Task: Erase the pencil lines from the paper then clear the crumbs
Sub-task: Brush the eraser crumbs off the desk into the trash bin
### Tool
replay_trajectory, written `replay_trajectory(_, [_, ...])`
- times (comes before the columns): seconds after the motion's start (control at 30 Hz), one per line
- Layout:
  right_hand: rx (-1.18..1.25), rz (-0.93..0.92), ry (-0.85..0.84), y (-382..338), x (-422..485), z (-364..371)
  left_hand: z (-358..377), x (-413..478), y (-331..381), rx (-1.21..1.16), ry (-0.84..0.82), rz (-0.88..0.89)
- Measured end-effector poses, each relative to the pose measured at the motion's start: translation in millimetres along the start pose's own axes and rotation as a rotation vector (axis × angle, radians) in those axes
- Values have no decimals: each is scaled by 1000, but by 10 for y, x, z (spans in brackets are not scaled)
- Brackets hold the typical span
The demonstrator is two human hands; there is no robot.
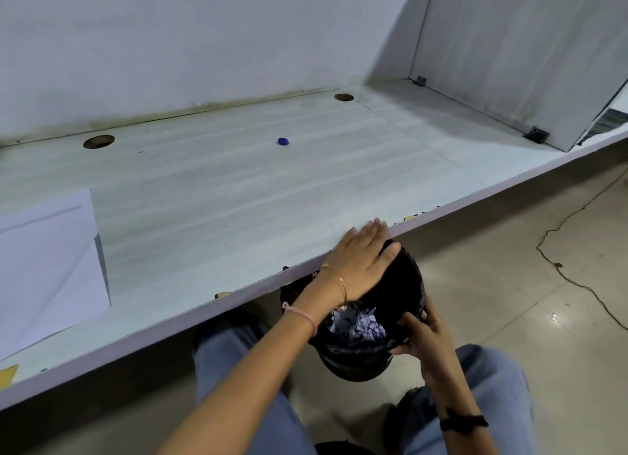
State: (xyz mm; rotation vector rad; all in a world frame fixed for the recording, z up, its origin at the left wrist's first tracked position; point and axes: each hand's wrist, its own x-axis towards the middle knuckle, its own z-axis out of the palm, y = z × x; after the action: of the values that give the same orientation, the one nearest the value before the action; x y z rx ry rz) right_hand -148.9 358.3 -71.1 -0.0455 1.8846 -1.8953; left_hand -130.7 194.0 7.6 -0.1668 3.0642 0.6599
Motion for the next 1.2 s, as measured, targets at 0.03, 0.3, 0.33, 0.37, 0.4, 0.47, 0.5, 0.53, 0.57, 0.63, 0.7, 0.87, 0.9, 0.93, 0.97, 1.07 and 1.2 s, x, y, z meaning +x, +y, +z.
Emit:
replay_trajectory(0.03, [5,-1,-3,-1,-5,-10,-31,-86,-21,-35,31,21])
replay_trajectory(0.3, [11,-1,-23,-21,-35,-8,-464,-539,-1345,173,220,-758])
replay_trajectory(0.33, [10,-1,-24,-21,-34,8,-423,-504,-1368,232,187,-736])
replay_trajectory(0.37, [11,-2,-25,-19,-32,21,-383,-443,-1299,277,165,-644])
replay_trajectory(0.4, [10,0,-26,-18,-31,33,-329,-364,-1149,269,148,-504])
replay_trajectory(0.47, [12,10,-27,-1,-24,67,-241,-307,-742,163,64,-213])
replay_trajectory(0.5, [15,13,-28,9,-20,75,-212,-320,-544,93,-5,-90])
replay_trajectory(0.53, [7,15,-43,3,-24,92,-216,-393,-410,11,-28,-18])
replay_trajectory(0.57, [4,20,-53,9,-30,105,-257,-464,-414,-53,7,-7])
replay_trajectory(0.63, [11,25,-60,24,-31,111,-415,-563,-662,-57,170,-126])
replay_trajectory(0.7, [3,28,-83,34,-37,120,-552,-707,-1176,73,266,-396])
replay_trajectory(0.87, [-1,69,-124,43,-29,190,-535,-644,-1733,299,138,-589])
replay_trajectory(0.9, [0,71,-127,42,-21,201,-473,-515,-1578,313,131,-479])
replay_trajectory(0.93, [0,71,-127,40,-20,209,-411,-393,-1358,303,145,-351])
replay_trajectory(0.97, [3,68,-126,37,-18,217,-340,-307,-1109,259,143,-227])
replay_trajectory(1.07, [16,48,-125,30,-19,247,-164,-395,-428,121,-30,92])
replay_trajectory(1.2, [11,46,-119,-6,-4,261,-386,-589,-543,-38,125,106])
